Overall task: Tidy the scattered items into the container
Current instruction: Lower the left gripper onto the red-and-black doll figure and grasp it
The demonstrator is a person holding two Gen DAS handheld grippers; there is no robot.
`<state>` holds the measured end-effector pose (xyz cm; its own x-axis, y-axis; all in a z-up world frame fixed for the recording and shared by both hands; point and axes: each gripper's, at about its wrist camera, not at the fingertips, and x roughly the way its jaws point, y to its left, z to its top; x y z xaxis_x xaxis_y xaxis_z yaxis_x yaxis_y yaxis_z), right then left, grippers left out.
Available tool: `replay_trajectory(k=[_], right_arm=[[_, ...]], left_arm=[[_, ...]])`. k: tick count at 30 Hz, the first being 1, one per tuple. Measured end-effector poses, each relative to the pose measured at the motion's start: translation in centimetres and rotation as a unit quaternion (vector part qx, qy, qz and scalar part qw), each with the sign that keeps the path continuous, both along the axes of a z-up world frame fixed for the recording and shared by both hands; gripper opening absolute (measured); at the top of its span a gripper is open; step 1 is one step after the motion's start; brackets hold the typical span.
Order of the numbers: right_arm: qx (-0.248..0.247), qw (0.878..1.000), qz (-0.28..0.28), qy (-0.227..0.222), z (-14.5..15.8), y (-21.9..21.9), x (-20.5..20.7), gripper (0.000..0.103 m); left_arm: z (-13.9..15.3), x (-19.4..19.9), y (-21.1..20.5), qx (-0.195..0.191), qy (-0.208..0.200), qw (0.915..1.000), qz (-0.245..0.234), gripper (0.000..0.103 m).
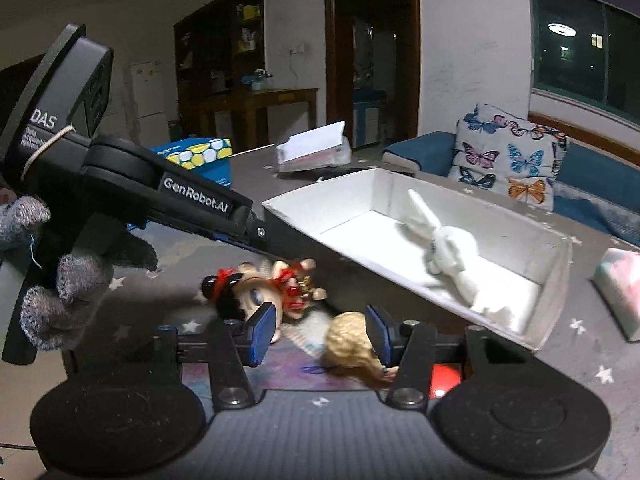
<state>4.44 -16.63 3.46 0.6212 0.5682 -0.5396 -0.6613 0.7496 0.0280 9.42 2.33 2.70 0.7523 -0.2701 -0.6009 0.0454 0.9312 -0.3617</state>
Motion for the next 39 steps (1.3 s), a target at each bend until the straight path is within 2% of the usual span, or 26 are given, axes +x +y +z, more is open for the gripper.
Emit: replay_trajectory(k=[3,5,16,26,28,39], right_arm=[[0.002,1.000,0.003,0.004,-0.3,0.6,-0.2,0.053],[0.003,1.000,0.004,0.007,-0.5,0.9,-0.3,0.060],[0.009,0.999,0.024,0.034,-2.1,3.5,-0.2,0.061],[-0.012,0.998,0.038,0.044,-3.4,6.3,1.2,0.062],[-0.016,0.998,0.041,0.045,-3.7,6.8,1.6,0.067],[-0.022,0.996,0.062,0.057,-4.7,8.6,2.1,0.063]], left_arm=[[-0.4,-0.4,0.4,-0.006,0.004,1.0000,0.004,0.027],[-0.6,-0.8,0.6,-0.010,0.006,0.9999,0.007,0.027],[-0.9,-1.9,2.4,-0.036,0.003,0.9991,0.021,0.028],[-1.8,-2.1,4.4,-0.057,0.007,0.9974,0.043,0.029],[-2.1,-2.1,4.8,-0.060,0.010,0.9969,0.049,0.029],[-3.2,-2.4,6.8,-0.105,0.015,0.9925,0.061,0.031]])
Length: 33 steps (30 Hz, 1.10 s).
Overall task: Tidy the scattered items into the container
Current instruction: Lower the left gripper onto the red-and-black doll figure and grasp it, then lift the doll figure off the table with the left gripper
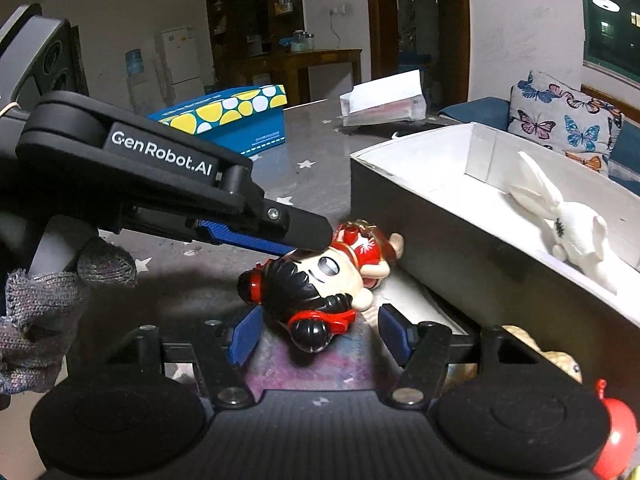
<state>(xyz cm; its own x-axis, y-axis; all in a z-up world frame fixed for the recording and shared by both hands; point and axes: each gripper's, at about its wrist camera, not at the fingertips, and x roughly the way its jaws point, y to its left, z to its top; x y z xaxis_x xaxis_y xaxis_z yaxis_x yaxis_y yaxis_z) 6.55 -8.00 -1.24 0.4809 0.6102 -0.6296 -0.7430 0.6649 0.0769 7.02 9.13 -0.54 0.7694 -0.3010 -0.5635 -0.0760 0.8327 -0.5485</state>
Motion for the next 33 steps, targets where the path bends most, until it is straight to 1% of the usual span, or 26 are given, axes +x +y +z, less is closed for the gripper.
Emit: replay_trajectory(k=[1,7,16,20,24,26,30,33], right_arm=[[0.001,1.000,0.001,0.000,-0.1,0.0,-0.1,0.058],[0.009,1.000,0.006,0.013,0.0,-0.6,-0.4,0.046],[-0.008,1.000,0.026,0.011,0.7,-2.1,-2.5,0.045],[-0.008,0.999,0.035,0.011,0.9,-3.1,-3.6,0.044],[0.000,0.999,0.033,0.016,1.1,-3.6,-3.8,0.045],[0.006,0.999,0.029,0.018,1.2,-3.7,-3.7,0.045],[0.030,0.999,0.024,0.036,1.4,-3.9,-3.1,0.046],[0.046,0.998,0.016,0.049,1.6,-4.1,-2.5,0.050]], left_arm=[[0.0,-0.1,0.0,0.001,0.000,1.0000,0.000,0.031],[0.4,-0.8,-0.5,0.013,0.000,0.9999,-0.008,0.032],[0.1,-2.6,-1.1,-0.009,0.019,0.9993,-0.032,0.034],[0.0,-3.6,-1.6,-0.011,0.018,0.9988,-0.045,0.036],[-0.1,-3.9,-1.5,-0.021,0.016,0.9985,-0.047,0.036],[0.0,-3.8,-1.5,-0.018,0.018,0.9987,-0.044,0.036],[0.4,-3.6,-1.2,-0.012,0.011,0.9990,-0.042,0.036],[0.5,-3.4,-0.9,-0.018,0.007,0.9990,-0.041,0.036]])
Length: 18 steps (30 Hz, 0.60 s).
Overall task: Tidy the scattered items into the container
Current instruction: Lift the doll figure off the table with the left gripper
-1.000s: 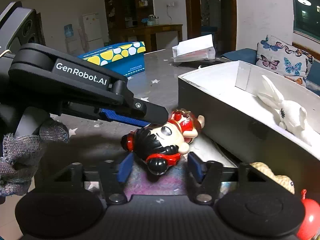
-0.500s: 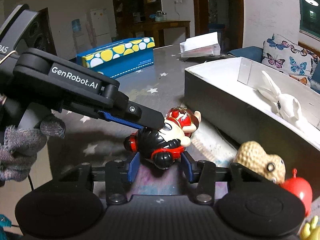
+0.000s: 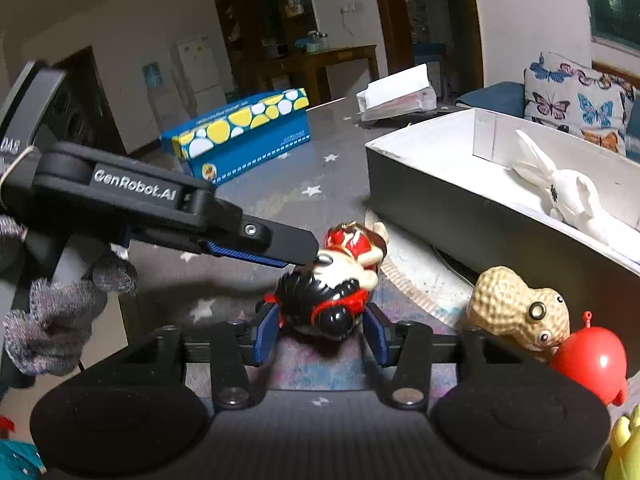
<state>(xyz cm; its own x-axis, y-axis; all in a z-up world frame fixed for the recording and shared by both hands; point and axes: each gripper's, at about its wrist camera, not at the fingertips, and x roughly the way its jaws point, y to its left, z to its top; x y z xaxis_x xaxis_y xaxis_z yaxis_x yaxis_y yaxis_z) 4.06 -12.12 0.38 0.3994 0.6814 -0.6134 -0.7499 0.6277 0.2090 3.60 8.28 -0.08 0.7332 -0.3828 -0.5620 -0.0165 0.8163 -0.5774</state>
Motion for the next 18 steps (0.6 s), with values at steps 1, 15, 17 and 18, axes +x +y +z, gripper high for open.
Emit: replay_trajectory(k=[1,15,17,18], right_arm=[[0.003,1.000,-0.003,0.004,0.0,0.0,0.2,0.050],[0.039,0.997,-0.019,0.058,-0.6,0.1,1.8,0.054],[0.044,0.997,-0.022,0.067,-0.6,0.0,1.9,0.054],[0.046,0.996,-0.023,0.070,-0.6,-0.1,1.9,0.054]], left_arm=[[-0.1,0.1,0.1,-0.001,0.002,1.0000,0.001,0.036],[-1.3,1.1,1.0,-0.039,0.014,0.9991,0.004,0.038],[-1.4,1.1,1.1,-0.041,0.012,0.9991,0.003,0.039],[-1.5,1.1,1.1,-0.042,0.013,0.9990,0.003,0.039]])
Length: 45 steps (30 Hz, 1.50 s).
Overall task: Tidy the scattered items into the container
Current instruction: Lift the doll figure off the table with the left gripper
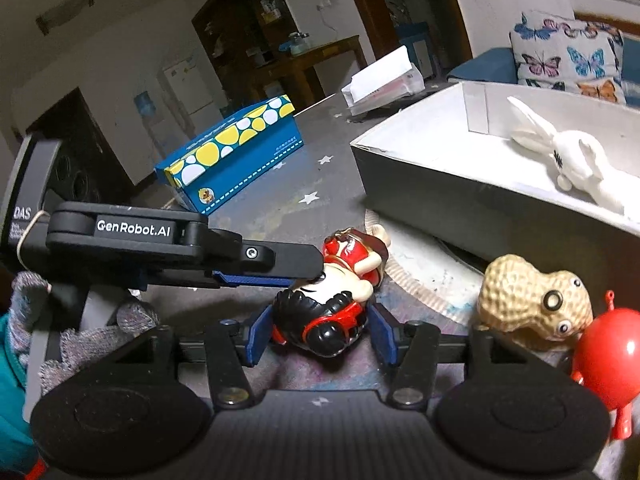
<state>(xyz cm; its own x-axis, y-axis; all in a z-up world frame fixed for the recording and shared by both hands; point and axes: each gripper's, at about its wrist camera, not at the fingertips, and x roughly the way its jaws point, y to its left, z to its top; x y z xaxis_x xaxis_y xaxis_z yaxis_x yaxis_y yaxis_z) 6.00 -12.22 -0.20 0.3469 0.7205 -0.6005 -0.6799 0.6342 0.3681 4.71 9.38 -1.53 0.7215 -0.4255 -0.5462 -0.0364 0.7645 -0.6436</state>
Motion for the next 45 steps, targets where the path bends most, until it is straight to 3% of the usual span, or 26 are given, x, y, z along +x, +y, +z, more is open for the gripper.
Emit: replay_trajectory(k=[8,23,38,45], right_arm=[[0.022,0.999,-0.020,0.030,0.1,0.1,0.7,0.056],[0.016,0.999,-0.030,0.040,-0.5,1.2,0.8,0.059],[0.002,1.000,-0.022,0.014,-0.1,1.0,-0.1,0.058],[0.004,1.000,-0.022,-0.012,1.4,0.3,-0.7,0.058]], left_arm=[[0.0,0.0,-0.1,0.008,-0.001,1.0000,-0.003,0.040],[-0.1,0.1,-0.4,0.017,-0.002,0.9998,0.005,0.044],[-0.6,0.5,-0.4,-0.008,0.015,0.9999,-0.001,0.046],[1.0,0.2,-1.0,-0.014,0.000,0.9999,-0.004,0.046]])
